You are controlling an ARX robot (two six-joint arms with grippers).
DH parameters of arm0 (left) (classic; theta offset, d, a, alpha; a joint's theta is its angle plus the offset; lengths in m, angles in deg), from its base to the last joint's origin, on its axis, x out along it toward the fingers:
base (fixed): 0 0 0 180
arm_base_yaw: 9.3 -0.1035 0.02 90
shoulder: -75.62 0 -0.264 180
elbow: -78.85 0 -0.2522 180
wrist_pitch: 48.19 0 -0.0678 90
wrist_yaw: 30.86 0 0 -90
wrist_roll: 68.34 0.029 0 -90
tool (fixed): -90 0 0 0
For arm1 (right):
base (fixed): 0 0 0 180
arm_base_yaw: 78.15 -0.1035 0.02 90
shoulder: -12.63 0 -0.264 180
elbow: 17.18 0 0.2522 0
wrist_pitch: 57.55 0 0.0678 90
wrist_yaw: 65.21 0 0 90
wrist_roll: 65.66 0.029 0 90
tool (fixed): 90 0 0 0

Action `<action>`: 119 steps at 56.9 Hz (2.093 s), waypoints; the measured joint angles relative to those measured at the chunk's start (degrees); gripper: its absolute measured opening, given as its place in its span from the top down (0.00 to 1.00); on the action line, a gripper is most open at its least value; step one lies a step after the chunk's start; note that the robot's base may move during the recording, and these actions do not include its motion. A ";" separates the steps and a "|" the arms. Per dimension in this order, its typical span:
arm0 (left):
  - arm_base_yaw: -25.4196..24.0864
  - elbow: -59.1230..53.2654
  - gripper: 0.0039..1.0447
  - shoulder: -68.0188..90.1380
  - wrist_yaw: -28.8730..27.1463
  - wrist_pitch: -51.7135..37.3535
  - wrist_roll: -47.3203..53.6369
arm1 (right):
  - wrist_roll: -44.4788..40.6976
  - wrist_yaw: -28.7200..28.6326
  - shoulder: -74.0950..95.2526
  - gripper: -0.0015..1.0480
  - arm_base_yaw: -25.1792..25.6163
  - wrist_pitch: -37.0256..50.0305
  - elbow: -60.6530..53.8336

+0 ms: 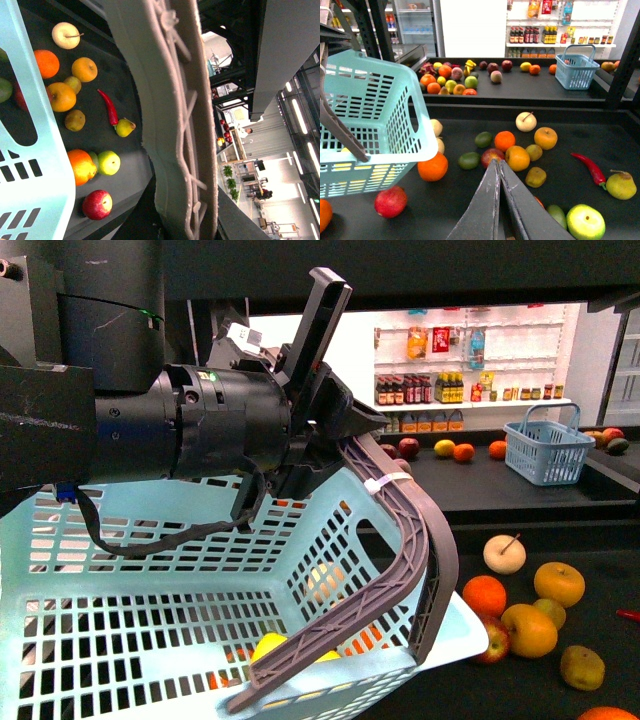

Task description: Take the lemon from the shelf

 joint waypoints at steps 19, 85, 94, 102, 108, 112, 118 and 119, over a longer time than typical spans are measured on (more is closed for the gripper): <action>0.00 0.00 0.91 0.00 0.00 0.00 0.02 | -0.02 -0.07 -1.07 0.87 0.07 0.09 -0.74; -15.37 0.17 0.91 1.11 -20.72 -19.17 -14.12 | 0.00 -0.09 -1.18 0.07 0.07 0.09 -0.74; -21.07 -0.81 0.91 1.62 -21.20 -23.98 -18.05 | 0.00 -0.09 -1.18 0.07 0.07 0.09 -0.74; -25.68 -2.47 0.91 1.92 -20.92 -28.15 -20.98 | 0.00 -0.09 -1.18 0.07 0.07 0.09 -0.74; -29.05 -3.54 0.91 1.97 -20.22 -31.98 -23.19 | 0.00 -0.09 -1.18 0.07 0.07 0.09 -0.74; -31.45 -4.22 0.91 1.97 -19.63 -34.88 -24.63 | 0.00 -0.09 -1.18 0.07 0.07 0.09 -0.74; -34.21 -4.94 0.91 2.08 -18.21 -37.59 -26.51 | 0.00 -0.09 -1.18 0.07 0.07 0.11 -0.74; -34.77 -5.14 0.91 2.12 -17.92 -38.01 -26.84 | 0.00 -0.09 -1.18 0.07 0.07 0.09 -0.74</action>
